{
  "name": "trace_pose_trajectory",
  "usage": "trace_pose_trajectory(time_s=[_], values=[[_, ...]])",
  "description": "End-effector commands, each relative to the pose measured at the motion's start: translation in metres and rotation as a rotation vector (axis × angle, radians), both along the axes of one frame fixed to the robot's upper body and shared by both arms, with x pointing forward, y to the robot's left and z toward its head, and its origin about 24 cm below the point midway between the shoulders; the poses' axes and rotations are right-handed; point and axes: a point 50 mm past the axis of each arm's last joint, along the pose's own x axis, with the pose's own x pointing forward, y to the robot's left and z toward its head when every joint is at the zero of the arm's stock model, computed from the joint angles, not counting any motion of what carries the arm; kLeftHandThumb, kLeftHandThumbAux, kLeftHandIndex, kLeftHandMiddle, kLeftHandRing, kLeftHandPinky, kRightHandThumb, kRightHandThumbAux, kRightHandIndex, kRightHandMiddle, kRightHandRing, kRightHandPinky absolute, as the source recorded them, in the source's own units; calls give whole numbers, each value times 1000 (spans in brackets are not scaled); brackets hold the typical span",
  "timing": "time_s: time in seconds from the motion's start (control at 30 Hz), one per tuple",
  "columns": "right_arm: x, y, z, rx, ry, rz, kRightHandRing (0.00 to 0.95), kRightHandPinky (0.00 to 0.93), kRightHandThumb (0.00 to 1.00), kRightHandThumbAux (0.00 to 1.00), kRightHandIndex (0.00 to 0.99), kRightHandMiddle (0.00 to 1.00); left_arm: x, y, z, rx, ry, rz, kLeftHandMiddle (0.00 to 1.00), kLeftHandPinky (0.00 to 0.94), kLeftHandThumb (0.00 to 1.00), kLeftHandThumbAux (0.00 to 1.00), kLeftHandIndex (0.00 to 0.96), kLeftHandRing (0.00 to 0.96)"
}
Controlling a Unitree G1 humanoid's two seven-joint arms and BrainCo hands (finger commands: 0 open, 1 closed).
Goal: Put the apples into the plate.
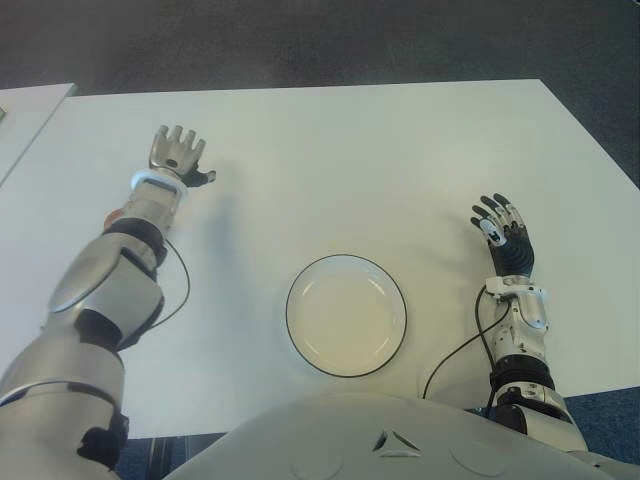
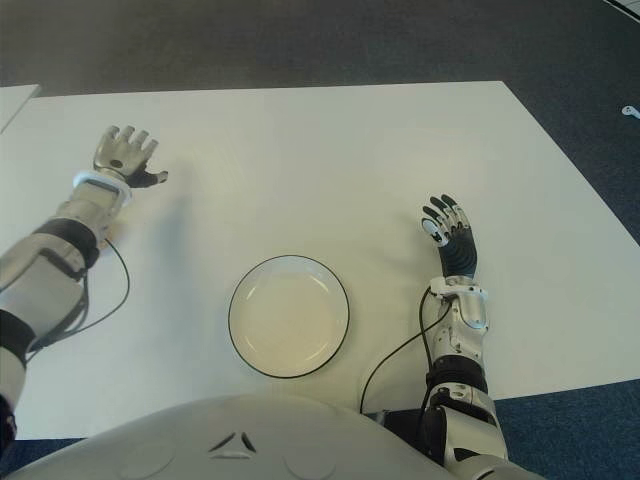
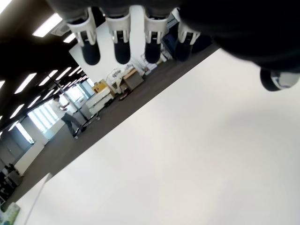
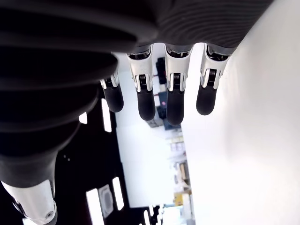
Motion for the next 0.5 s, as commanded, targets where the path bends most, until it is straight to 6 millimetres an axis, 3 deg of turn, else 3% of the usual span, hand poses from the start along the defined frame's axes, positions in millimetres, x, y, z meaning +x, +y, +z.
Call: trace_pose_trajectory(time_s=[0.03,0.2,0.5], values=[[-19,12,-30,82,126,-14,198,209,204,694,148,194,5,5,16,0,18,43,0,0,168,130,0,0],[-19,10,-30,72,175,-47,210,234,236,699,146,205,6,11,28,-54,32,101,0,0,166,125,0,0],[-19,9,-32,84,168,-34,207,210,225,702,132,209,-8,20,30,-155,-3,103,0,0,199,132,0,0]])
